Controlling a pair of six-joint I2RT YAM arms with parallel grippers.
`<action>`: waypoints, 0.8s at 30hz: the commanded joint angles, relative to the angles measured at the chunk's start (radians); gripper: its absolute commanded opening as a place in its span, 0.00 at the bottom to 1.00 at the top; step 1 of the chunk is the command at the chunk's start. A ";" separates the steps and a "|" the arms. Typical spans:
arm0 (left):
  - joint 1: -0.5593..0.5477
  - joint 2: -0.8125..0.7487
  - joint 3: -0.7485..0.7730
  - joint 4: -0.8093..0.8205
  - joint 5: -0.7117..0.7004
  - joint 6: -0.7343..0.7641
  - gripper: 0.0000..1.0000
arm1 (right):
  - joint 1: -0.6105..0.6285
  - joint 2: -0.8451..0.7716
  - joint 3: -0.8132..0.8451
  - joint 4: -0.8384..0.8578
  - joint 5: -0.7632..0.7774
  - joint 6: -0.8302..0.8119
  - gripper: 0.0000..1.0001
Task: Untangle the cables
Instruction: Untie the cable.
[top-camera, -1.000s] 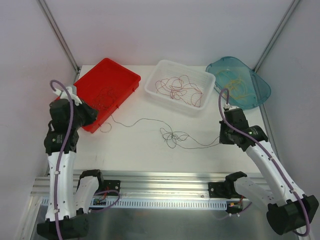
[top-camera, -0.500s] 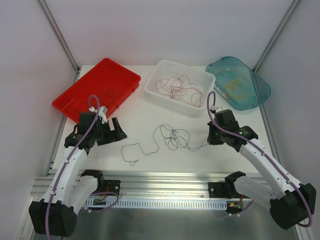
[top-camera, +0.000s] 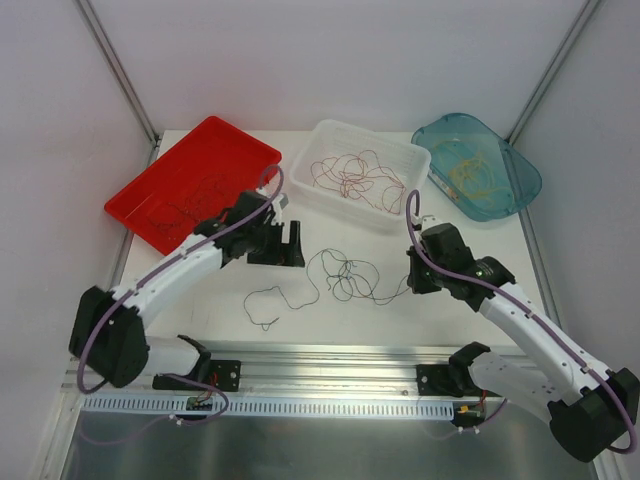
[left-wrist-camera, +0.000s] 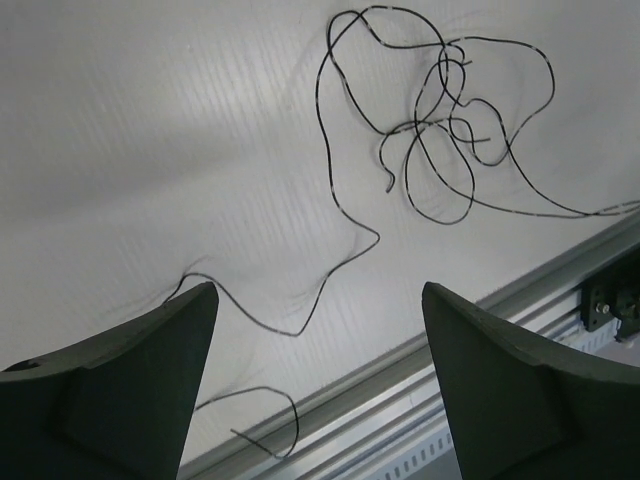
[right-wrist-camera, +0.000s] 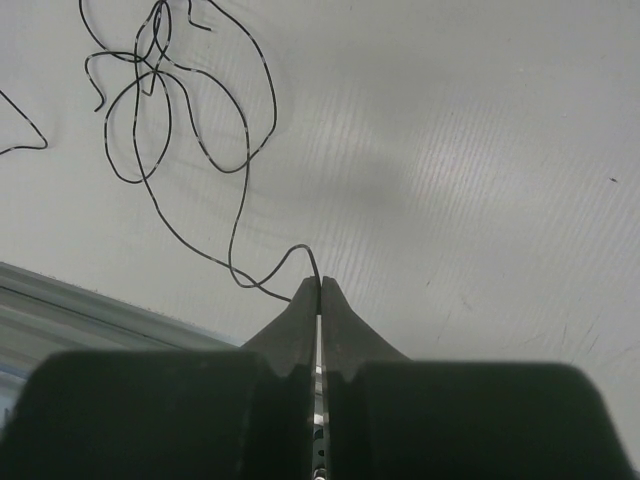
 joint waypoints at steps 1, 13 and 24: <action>-0.062 0.151 0.116 0.063 -0.090 -0.051 0.84 | 0.017 -0.024 0.038 0.029 0.026 -0.006 0.01; -0.139 0.573 0.292 0.063 -0.175 -0.120 0.55 | 0.049 -0.034 0.035 0.029 0.046 0.017 0.01; -0.160 0.474 0.199 0.061 -0.242 -0.123 0.00 | 0.052 -0.042 0.030 -0.006 0.116 0.017 0.01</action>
